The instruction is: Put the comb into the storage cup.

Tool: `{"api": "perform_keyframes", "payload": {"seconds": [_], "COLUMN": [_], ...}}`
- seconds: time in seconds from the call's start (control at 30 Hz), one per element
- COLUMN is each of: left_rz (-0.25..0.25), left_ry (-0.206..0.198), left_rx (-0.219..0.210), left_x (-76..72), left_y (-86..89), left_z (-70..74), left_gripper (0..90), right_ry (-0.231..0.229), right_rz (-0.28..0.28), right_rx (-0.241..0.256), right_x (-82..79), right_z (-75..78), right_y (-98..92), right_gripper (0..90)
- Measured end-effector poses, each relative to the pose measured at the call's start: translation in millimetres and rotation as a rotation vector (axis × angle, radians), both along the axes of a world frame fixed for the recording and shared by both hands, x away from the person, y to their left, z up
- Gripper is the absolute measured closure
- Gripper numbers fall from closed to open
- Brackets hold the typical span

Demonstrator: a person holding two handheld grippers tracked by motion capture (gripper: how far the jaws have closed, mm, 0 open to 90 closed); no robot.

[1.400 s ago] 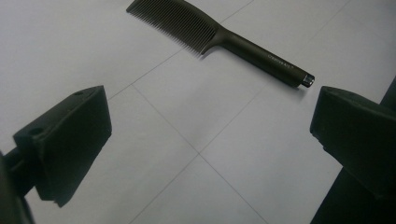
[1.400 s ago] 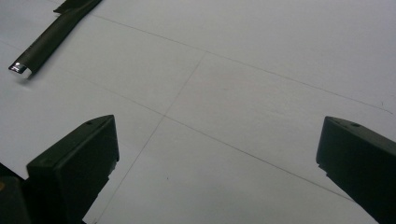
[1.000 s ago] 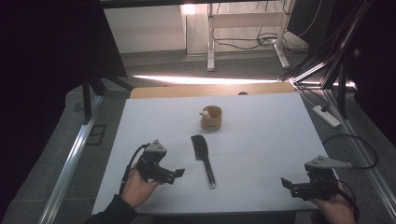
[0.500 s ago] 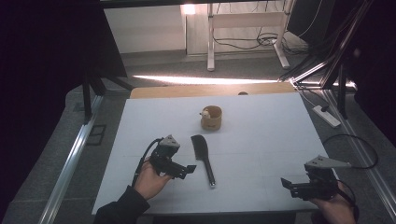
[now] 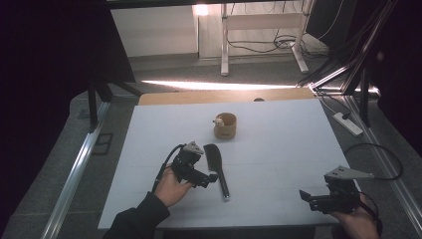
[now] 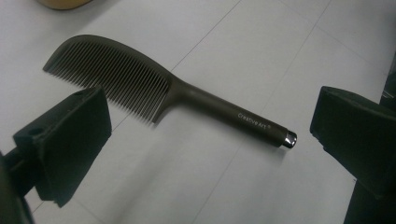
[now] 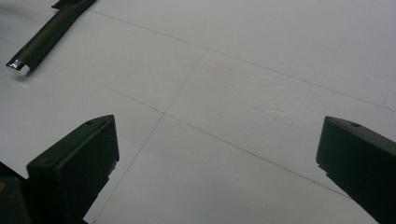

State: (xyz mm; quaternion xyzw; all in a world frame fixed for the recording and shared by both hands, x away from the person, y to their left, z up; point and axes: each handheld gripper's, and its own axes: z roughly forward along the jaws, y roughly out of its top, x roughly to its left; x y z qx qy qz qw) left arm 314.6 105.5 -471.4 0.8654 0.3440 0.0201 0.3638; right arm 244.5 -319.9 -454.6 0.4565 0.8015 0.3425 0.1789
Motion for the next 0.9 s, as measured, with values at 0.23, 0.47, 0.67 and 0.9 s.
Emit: {"api": "perform_keyframes", "payload": {"seconds": [0.23,0.47,0.67,0.9], "left_rz": [-0.012,-0.024,-0.047,-0.057], "left_ry": [0.025,0.026,0.019,0.01], "left_rx": [-0.013,-0.006,0.015,0.055], "left_x": [9.7,14.6,18.4,21.5], "left_y": [-7.5,-14.6,-26.7,-39.6], "left_z": [-3.2,-6.3,-9.1,-11.8], "left_gripper": [0.0,0.0,0.0,0.6], "right_ry": [0.003,0.005,0.008,0.009], "right_rz": [0.001,0.002,0.002,0.002], "right_rx": [-0.003,-0.004,-0.005,-0.007], "right_x": [0.2,0.4,0.6,0.7], "right_z": [-0.1,-0.1,-0.3,-0.4], "right_y": [0.1,0.2,0.3,0.5], "right_gripper": [0.0,0.0,0.0,0.0]}}
